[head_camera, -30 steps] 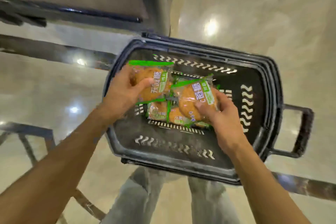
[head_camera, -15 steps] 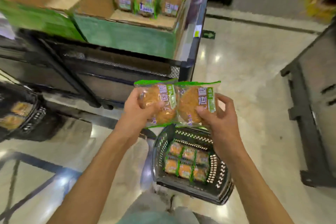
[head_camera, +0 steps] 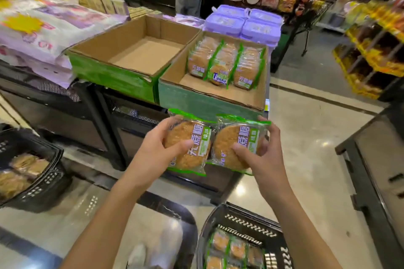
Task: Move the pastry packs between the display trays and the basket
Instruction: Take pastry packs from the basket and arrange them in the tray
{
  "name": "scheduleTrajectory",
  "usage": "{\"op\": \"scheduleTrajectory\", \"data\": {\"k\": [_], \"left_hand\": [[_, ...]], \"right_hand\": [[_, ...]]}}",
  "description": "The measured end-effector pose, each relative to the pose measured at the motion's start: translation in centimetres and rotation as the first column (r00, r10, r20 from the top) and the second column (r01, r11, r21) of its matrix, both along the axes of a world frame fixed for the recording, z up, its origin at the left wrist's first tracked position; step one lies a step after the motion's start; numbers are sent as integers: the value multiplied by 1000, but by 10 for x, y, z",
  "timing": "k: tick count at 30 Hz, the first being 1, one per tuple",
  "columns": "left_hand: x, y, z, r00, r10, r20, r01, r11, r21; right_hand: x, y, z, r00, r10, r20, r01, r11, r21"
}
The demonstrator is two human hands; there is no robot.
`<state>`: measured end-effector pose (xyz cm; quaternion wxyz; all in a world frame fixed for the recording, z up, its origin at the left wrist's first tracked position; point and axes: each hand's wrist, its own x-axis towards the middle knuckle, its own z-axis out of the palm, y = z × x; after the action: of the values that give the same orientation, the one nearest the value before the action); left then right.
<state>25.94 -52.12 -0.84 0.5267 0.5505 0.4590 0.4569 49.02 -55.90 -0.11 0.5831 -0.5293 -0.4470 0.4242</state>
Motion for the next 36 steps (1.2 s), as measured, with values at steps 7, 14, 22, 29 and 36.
{"op": "scheduleTrajectory", "data": {"k": [7, 14, 22, 29, 36], "left_hand": [[-90, 116, 18, 993, -109, -42, 108, 994, -20], [-83, 204, 43, 938, -316, -144, 331, 939, 94], [-26, 320, 55, 771, -327, -546, 499, 844, 198], [56, 410, 46, 408, -390, -826, 711, 703, 19], [113, 459, -6, 125, -105, -986, 801, 598, 38]], "right_hand": [[-82, 92, 20, 970, -134, 202, 139, 990, -7], [-69, 146, 61, 869, -249, 428, 259, 965, 35], [-1, 257, 31, 797, -506, 329, 533, 846, 7], [62, 386, -14, 726, -521, 448, 620, 778, -99], [94, 404, -46, 574, -396, 717, 609, 791, -51]]}}
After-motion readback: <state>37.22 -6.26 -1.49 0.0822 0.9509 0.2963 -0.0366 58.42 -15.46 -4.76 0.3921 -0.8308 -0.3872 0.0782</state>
